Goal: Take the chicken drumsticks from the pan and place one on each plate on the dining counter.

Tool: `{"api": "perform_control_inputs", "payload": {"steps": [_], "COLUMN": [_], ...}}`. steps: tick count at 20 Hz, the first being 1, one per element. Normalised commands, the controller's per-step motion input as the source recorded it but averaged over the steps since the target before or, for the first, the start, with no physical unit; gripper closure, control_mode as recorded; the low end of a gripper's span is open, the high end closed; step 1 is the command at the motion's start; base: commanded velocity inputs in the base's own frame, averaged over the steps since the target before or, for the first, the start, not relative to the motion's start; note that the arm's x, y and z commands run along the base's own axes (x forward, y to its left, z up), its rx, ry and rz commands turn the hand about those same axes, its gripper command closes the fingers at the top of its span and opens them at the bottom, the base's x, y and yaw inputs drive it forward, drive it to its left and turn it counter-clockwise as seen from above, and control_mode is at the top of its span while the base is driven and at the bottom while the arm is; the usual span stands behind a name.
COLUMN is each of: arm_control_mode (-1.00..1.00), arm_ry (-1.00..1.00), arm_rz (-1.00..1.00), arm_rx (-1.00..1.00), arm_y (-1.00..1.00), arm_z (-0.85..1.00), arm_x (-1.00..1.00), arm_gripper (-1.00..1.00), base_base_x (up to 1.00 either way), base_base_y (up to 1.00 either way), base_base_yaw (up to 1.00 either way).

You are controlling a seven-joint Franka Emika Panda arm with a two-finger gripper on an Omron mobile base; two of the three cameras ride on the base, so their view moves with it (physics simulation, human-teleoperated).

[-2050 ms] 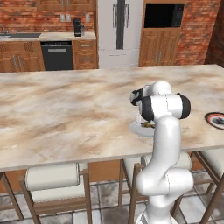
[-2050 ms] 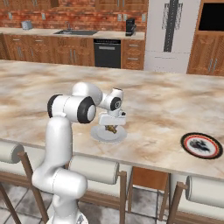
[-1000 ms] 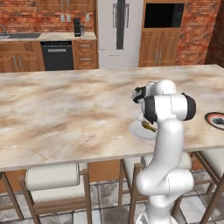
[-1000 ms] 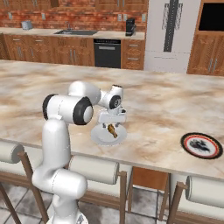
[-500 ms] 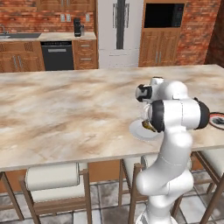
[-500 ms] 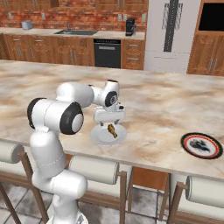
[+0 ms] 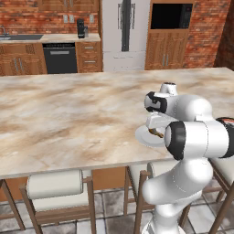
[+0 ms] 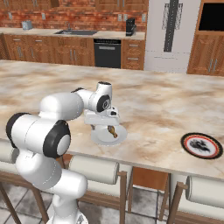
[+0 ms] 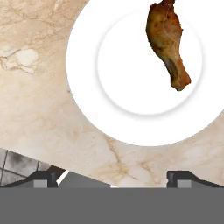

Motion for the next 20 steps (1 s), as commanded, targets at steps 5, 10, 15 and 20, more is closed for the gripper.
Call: {"api": "perform_control_inputs", "payload": {"steps": [5,10,15,20], "arm_control_mode": [-1.00,-1.00,-1.00,1.00], "arm_ry": [0.00,0.00,0.00,0.00], "arm_rz": [-0.19,-0.05,0.00,0.00], "arm_rx": [-0.02,-0.01,-0.01,0.00], "arm_y": [0.06,0.00,0.00,0.00], "arm_z": [0.26,0.17,0.00,0.00], "arm_x": [-0.61,-0.66,-0.18,0.00], "arm_gripper": [-1.00,-1.00,-1.00,-1.00], "base_base_x": [0.00,0.00,0.00,-0.13], "base_base_y": [0.00,0.00,0.00,0.00], "base_base_yaw": [0.00,0.00,0.00,0.03]}}
